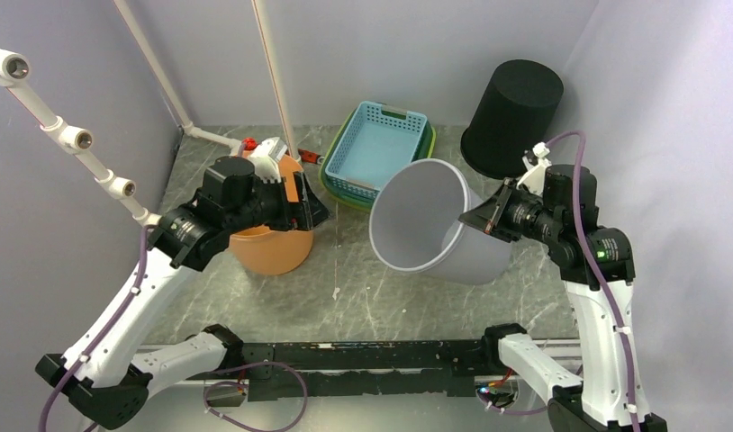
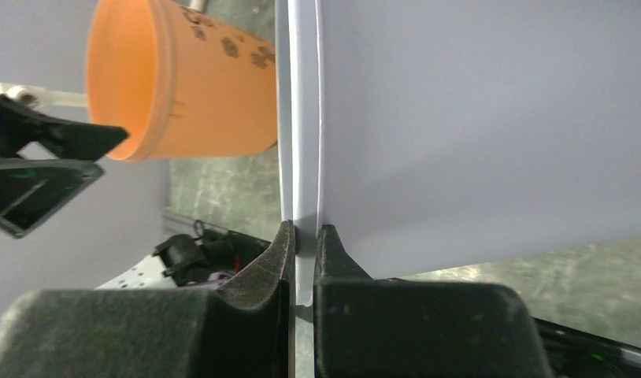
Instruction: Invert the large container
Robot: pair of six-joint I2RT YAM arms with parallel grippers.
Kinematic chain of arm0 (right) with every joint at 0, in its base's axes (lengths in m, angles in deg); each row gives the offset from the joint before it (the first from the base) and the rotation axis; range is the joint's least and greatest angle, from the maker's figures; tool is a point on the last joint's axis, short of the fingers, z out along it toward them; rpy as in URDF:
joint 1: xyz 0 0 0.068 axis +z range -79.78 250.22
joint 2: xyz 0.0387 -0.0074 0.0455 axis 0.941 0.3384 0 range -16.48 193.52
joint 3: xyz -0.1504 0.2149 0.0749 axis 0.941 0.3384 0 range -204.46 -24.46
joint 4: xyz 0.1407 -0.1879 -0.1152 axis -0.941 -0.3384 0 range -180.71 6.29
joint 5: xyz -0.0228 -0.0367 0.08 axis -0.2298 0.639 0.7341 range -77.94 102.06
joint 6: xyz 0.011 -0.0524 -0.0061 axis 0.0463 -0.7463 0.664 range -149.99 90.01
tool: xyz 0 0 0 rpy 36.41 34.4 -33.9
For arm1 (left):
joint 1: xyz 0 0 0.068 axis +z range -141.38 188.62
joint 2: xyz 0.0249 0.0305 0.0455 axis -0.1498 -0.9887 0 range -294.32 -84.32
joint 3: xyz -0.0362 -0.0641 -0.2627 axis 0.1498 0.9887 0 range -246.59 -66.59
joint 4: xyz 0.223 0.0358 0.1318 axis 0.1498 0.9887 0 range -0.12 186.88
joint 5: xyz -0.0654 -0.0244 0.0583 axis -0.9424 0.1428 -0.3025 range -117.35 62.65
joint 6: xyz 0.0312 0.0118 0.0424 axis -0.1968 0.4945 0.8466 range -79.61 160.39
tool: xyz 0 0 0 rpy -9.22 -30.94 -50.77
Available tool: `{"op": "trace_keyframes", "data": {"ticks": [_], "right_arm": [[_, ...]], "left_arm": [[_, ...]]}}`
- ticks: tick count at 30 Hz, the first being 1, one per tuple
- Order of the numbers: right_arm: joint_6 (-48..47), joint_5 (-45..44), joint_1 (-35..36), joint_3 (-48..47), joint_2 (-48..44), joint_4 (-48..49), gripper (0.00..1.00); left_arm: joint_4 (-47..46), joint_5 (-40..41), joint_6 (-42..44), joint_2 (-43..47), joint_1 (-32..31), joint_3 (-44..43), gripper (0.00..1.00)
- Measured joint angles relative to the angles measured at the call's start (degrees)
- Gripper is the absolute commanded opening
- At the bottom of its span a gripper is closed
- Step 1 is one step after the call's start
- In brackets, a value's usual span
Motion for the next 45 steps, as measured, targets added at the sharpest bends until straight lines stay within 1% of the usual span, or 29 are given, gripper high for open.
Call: {"op": "trace_keyframes", "data": {"ticks": [9,17,21,24,27,30,33,38,42,45], "right_arm": [[-8.87,-6.62,0.0,-6.64,2.64,-9.79,0.0],[-12.55,-11.15,0.11,-7.54,3.13,-13.05,0.0],[-12.7,-14.32,1.95,-6.97,3.34,-13.33,0.0],[-11.85,-19.47,6.71,-6.86,4.37,-13.9,0.0],[-8.87,-26.51,15.91,-6.43,6.05,-14.95,0.0],[-4.04,-34.56,26.93,-6.27,9.2,-16.98,0.0],[0.37,-41.31,34.38,-6.27,13.46,-18.47,0.0],[5.55,-48.19,40.54,-6.27,17.55,-20.24,0.0],[8.09,-51.04,43.5,-6.29,18.75,-21.09,0.0],[9.25,-52.61,45.79,-6.54,20.83,-21.62,0.0]], "left_arm": [[2.71,3.58,1.7,0.98,0.0,-1.88,0.94],[5.22,6.91,3.19,1.25,0.0,-3.28,0.94],[5.81,7.96,3.54,1.36,0.0,-3.74,0.94],[6.1,8.48,3.63,1.36,0.0,-3.8,0.94],[6.19,8.76,3.98,1.33,0.0,-3.8,0.94],[6.69,9.01,4.04,1.33,0.0,-3.98,0.94],[7.52,9.42,4.09,1.33,0.0,-4.42,0.94],[8.39,10.54,4.26,1.49,0.0,-4.46,0.94],[9.25,10.99,4.24,2.01,0.0,-4.46,0.94],[9.7,12.98,4.09,2.54,0.0,-4.48,0.94]]}}
